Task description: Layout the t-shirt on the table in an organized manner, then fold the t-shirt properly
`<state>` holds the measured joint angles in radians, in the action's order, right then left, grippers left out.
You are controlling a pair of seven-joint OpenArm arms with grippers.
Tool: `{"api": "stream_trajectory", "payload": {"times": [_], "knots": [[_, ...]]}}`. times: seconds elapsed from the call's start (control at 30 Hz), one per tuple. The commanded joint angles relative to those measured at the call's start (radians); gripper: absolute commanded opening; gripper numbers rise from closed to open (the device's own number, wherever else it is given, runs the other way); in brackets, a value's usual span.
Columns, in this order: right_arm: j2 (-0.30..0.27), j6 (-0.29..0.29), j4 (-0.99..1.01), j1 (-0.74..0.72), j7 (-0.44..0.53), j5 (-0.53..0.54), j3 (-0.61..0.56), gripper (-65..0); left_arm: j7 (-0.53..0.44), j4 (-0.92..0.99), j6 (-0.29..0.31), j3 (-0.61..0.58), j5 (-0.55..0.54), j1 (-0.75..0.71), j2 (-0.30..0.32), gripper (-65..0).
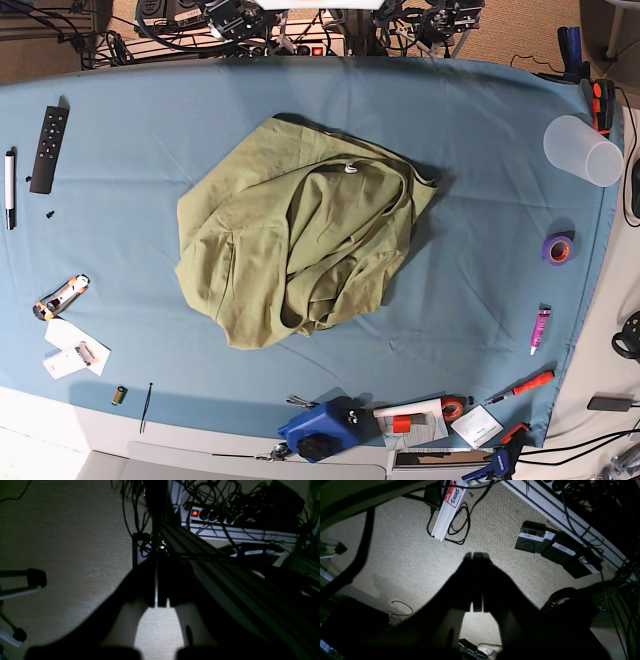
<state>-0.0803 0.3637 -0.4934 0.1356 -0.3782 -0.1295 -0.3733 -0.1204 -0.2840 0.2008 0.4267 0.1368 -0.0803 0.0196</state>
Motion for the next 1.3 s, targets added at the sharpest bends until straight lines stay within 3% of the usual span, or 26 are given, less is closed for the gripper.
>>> {"api": "stream_trajectory", "payload": {"times": [0.0, 0.07, 0.33, 0.57, 0.77, 1.1, 1.27], "knots": [[-0.007, 0.009, -0.009, 0.002, -0.009, 0.002, 0.0, -65.0, -0.008, -0.016, 0.033, 0.001, -0.003, -0.016, 0.002, -65.0], [-0.014, 0.01, -0.01, 0.006, -0.008, 0.003, 0.0, -65.0, -0.006, -0.045, 0.064, 0.001, -0.003, -0.04, 0.007, -65.0], [-0.076, 0.01, -0.01, 0.021, 0.013, 0.014, 0.0, -65.0, -0.007, -0.163, 0.066, 0.001, -0.004, -0.16, 0.072, -65.0], [-0.141, 0.01, -0.071, 0.066, 0.009, 0.146, 0.0, -65.0, -0.01, -0.323, 0.066, 0.001, -0.005, -0.29, 0.097, -65.0], [-0.191, 0.01, -0.245, 0.169, -0.015, 0.177, 0.0, -65.0, -0.01, -0.483, 0.072, 0.001, -0.09, -0.422, 0.097, -65.0], [-0.304, 0.008, -0.654, 0.39, -0.063, 0.193, 0.001, -65.0, -0.007, -0.853, 0.179, 0.001, -0.116, -0.674, 0.101, -65.0], [-0.345, -0.045, -0.828, 0.481, -0.109, 0.189, 0.002, -65.0, 0.001, -0.992, 0.221, 0.001, -0.116, -0.762, 0.121, -65.0]]}}
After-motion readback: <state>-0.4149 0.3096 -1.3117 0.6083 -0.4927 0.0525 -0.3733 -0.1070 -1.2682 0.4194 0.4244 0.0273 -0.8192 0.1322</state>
